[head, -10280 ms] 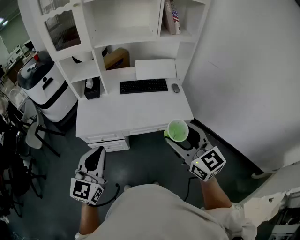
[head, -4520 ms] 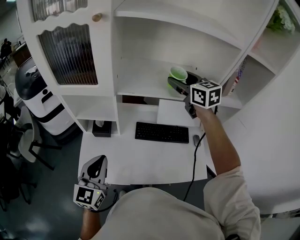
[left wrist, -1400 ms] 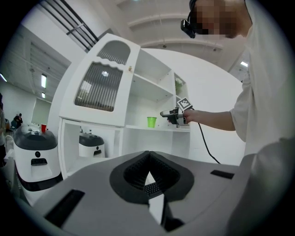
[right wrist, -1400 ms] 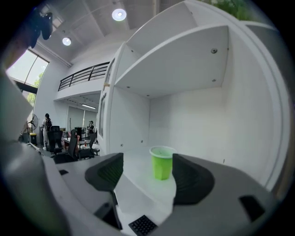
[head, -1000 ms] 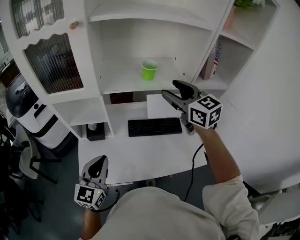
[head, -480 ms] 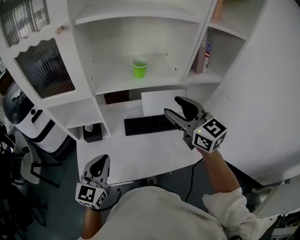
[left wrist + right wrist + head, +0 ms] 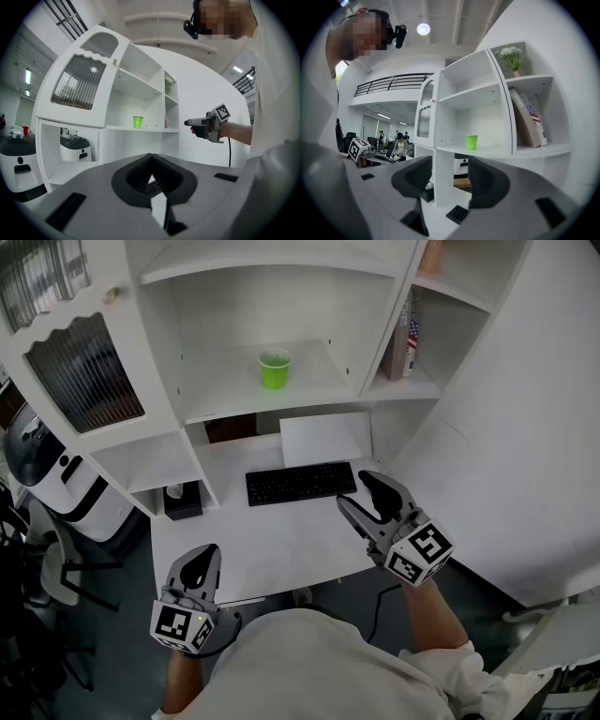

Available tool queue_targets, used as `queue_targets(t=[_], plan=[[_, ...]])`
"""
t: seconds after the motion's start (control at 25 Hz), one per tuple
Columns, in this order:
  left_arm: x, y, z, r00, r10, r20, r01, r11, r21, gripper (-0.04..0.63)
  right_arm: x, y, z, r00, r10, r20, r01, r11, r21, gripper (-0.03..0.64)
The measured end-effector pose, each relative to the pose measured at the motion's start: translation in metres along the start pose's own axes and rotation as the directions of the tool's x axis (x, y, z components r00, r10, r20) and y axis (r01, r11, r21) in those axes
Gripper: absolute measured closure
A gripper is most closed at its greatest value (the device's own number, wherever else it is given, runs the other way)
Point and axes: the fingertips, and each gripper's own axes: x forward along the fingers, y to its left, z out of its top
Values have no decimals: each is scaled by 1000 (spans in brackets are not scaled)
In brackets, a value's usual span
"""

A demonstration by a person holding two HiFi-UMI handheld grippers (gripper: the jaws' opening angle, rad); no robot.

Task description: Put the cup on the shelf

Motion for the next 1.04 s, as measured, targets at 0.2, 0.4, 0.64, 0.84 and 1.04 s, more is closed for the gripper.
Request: queue_targets(t=[0.2,0.4,0.64,0.84,1.04], plan=[[5,-6,0,1000,-16,-2,16,1000,6,595,-13,6,-11,1000,-15,10,15,1000,18,377],[9,-12,1,1000,-30,-2,30,1000,10,595,-25,8,-15,999,-42,31,41,999,19,409],[13,-17,1,999,-42,-6,42,999,12,595,-40,-4,-14,992,-95,82,90,993,73,566],[16,-19,2,999,-45,-6,46,999,18,595,-46,-9,-18,991,-106,76,101,993,67,597],[20,-20,3,999,-50,-4,50,999,18,595,-46,-9,-20,992,-108,66,104,993,62,611]])
